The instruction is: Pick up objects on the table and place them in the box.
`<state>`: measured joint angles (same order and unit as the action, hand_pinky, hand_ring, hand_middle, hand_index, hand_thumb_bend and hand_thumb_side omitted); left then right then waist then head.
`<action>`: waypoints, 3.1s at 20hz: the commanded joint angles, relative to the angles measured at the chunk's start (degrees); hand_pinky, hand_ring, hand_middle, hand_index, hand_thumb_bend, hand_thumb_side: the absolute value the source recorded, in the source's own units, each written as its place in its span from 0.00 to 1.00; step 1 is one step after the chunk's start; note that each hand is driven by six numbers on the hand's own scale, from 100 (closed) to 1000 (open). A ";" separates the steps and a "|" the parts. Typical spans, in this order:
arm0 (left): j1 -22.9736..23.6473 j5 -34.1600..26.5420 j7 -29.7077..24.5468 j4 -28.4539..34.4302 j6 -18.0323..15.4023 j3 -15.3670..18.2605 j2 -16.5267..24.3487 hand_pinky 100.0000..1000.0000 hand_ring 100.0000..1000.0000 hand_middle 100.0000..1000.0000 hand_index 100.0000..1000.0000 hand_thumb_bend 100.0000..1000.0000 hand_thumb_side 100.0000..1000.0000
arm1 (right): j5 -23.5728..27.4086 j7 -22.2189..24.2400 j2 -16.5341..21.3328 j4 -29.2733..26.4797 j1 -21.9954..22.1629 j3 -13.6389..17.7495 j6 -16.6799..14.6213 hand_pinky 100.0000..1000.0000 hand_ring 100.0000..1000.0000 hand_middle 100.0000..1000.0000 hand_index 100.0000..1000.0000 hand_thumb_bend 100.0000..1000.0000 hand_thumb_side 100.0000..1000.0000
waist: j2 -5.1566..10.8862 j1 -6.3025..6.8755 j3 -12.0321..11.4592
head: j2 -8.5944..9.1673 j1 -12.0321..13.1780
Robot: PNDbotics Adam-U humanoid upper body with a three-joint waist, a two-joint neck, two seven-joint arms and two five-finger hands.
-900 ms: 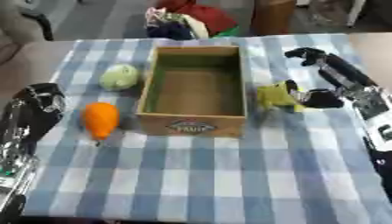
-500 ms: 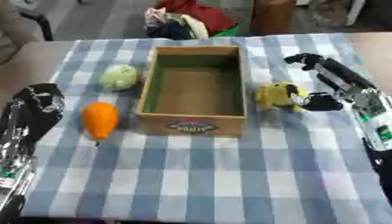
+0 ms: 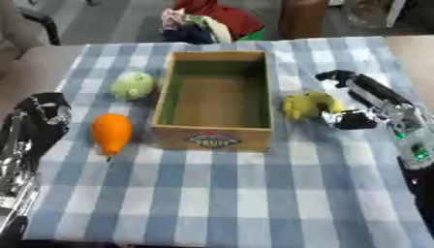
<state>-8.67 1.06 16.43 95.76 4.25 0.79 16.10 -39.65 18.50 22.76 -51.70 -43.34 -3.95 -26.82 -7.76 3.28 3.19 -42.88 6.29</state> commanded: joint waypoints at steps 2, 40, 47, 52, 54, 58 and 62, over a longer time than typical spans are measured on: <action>-0.46 0.20 -0.22 0.96 -0.10 -0.09 0.61 0.74 0.58 0.59 0.63 0.00 0.12 | -3.02 0.43 0.39 1.16 -1.38 0.72 -0.14 0.86 1.00 0.88 0.94 0.00 0.18 | 0.85 -0.10 -0.05 | -0.47 -0.23; -0.24 0.20 -0.53 0.92 -0.15 -0.25 0.63 0.74 0.58 0.59 0.64 0.00 0.12 | -3.49 -9.24 0.52 -4.33 -7.48 0.97 2.45 0.56 0.66 0.13 0.36 0.00 0.08 | 1.28 -0.53 -0.30 | -0.37 -0.51; -0.30 0.26 -0.91 0.88 -0.13 -0.63 0.83 0.74 0.58 0.59 0.64 0.00 0.12 | -2.64 -8.12 -1.59 -4.16 -11.59 -0.33 1.22 0.57 0.65 0.14 0.37 0.00 0.07 | 1.47 -0.80 -1.30 | -0.52 -1.62; -0.88 0.28 -1.28 1.02 -0.17 -1.00 0.97 0.74 0.58 0.59 0.63 0.00 0.12 | -4.77 -7.79 -4.04 -1.93 -13.90 -1.40 -0.80 0.58 0.66 0.15 0.37 0.00 0.07 | 1.23 -1.03 -3.09 | 0.01 -2.62; -1.06 0.28 -1.41 1.08 -0.16 -1.14 1.02 0.74 0.58 0.59 0.63 0.00 0.12 | -6.18 -7.74 -5.09 -0.68 -14.64 -1.67 -1.52 0.59 0.66 0.16 0.38 0.00 0.07 | 1.12 -1.10 -3.84 | 0.19 -3.02; -1.44 0.26 -1.75 1.16 -0.17 -1.47 0.93 0.74 0.58 0.59 0.63 0.00 0.12 | -9.86 -7.89 -7.74 2.43 -15.70 -1.47 -2.57 0.60 0.68 0.19 0.40 0.00 0.08 | 0.96 -1.22 -5.20 | 0.67 -4.01; -1.71 0.22 -1.94 1.21 -0.18 -1.64 0.81 0.74 0.58 0.59 0.63 0.00 0.12 | -14.10 -8.14 -10.84 4.98 -16.15 -0.89 -3.36 0.63 0.70 0.23 0.44 0.00 0.10 | 0.85 -1.19 -5.89 | 1.12 -4.64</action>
<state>-9.60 1.08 14.69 95.77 4.14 -0.93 16.10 -52.37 10.46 12.20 -46.84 -57.92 -5.35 -29.74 -7.64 2.02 -2.64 -42.45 1.94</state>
